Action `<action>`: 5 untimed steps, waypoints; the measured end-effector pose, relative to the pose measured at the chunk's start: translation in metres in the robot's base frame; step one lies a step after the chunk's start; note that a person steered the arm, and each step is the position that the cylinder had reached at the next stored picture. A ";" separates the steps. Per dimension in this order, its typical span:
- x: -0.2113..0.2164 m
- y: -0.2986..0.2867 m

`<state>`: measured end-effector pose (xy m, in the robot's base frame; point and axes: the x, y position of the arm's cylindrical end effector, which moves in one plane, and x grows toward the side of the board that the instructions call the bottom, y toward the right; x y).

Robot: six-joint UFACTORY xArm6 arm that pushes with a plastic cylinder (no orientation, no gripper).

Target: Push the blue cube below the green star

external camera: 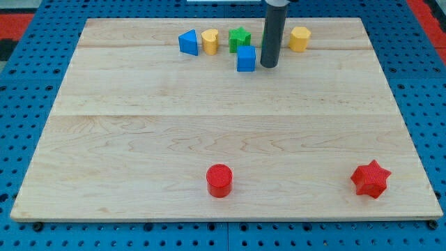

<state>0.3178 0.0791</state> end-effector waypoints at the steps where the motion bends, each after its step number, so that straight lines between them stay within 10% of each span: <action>1: 0.000 -0.003; 5: -0.001 -0.016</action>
<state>0.3170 0.0636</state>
